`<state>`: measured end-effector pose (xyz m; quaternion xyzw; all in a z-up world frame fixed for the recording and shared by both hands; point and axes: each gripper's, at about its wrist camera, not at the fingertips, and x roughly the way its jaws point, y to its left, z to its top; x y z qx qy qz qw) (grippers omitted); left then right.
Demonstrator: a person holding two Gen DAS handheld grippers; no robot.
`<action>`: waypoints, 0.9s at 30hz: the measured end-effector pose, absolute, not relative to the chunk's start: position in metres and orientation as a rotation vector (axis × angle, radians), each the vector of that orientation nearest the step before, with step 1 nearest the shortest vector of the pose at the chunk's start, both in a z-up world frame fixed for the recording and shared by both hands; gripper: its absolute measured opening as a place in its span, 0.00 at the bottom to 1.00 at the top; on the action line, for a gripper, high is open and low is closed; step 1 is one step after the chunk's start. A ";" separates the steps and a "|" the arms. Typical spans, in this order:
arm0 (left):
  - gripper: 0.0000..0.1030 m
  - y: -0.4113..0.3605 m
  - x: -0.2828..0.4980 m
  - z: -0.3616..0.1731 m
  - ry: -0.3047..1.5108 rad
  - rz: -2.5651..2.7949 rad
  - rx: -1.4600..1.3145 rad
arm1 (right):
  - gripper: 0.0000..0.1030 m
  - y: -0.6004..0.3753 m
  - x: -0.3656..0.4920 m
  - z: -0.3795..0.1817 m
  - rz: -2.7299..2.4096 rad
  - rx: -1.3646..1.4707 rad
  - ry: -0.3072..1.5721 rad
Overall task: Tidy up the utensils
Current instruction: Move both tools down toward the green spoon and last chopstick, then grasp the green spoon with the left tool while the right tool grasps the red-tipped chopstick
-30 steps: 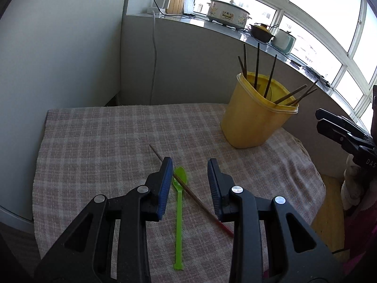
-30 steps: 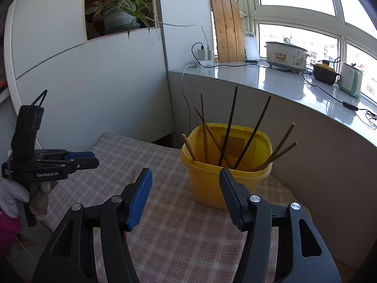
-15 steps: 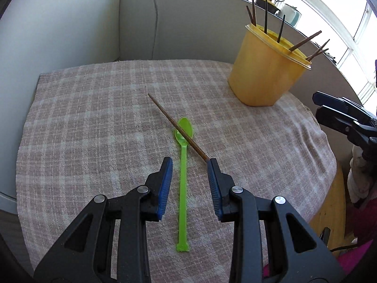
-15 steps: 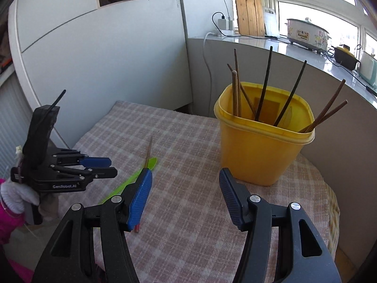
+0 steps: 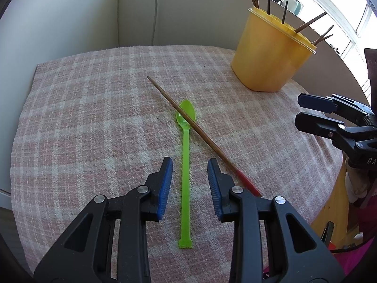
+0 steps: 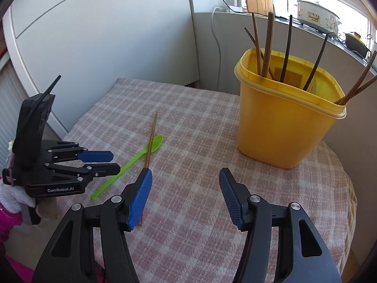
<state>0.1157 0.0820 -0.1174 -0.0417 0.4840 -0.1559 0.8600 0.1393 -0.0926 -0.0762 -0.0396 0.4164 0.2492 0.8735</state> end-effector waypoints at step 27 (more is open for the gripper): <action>0.21 0.062 0.163 -0.147 1.097 -0.319 0.074 | 0.39 -0.043 0.184 -0.117 0.651 -0.053 1.126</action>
